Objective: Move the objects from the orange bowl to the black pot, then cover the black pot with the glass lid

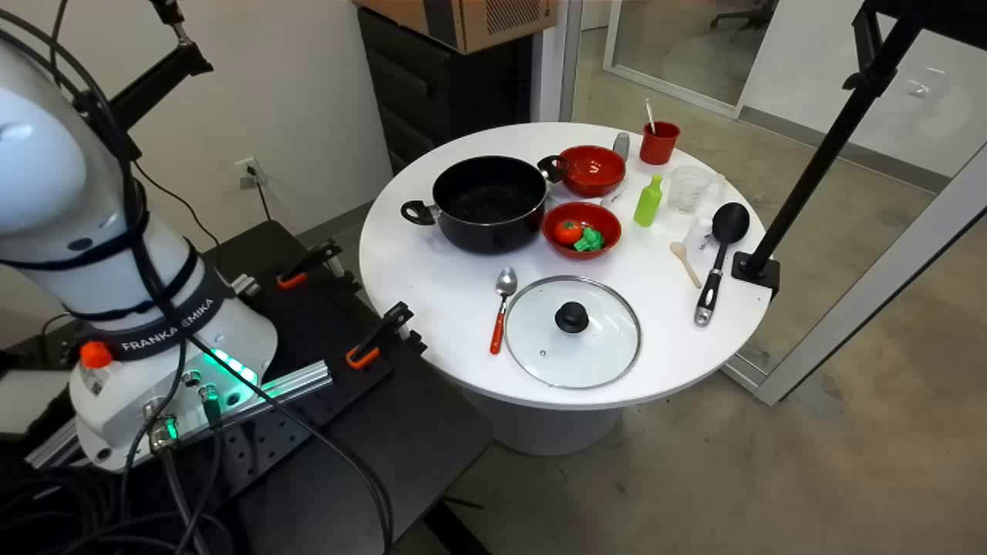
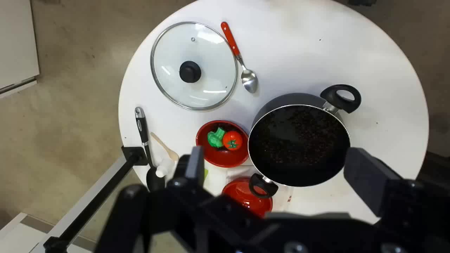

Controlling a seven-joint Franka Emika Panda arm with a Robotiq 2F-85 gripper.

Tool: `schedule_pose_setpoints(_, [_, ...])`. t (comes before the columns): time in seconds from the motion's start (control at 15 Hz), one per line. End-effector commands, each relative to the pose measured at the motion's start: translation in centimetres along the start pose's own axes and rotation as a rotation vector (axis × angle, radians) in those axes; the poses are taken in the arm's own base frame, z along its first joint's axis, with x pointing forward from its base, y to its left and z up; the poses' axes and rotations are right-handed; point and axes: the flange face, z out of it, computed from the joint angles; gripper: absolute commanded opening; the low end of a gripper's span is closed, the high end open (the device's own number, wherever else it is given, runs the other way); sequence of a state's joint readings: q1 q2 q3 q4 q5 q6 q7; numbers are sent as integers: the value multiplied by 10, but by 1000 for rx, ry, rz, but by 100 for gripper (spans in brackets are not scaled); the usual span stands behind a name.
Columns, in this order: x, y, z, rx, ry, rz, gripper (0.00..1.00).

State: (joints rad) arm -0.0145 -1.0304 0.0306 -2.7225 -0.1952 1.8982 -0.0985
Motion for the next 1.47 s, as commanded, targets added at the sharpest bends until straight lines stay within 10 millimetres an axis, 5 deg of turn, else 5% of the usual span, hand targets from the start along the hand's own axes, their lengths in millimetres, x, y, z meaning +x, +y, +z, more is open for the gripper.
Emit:
schedule_pose_setpoints(0.0, [0, 0, -1, 0, -1, 0, 100])
schedule_pose_setpoints(0.27, [31, 18, -10, 16, 43, -25, 100])
schedule_pose_setpoints(0.53, [88, 48, -8, -40, 50, -50, 100])
schedule_pose_setpoints(0.87, [151, 71, 40, -56, -77, -59, 100])
schedule_pose_setpoints(1.4, [285, 86, 120, -97, -119, -138, 100])
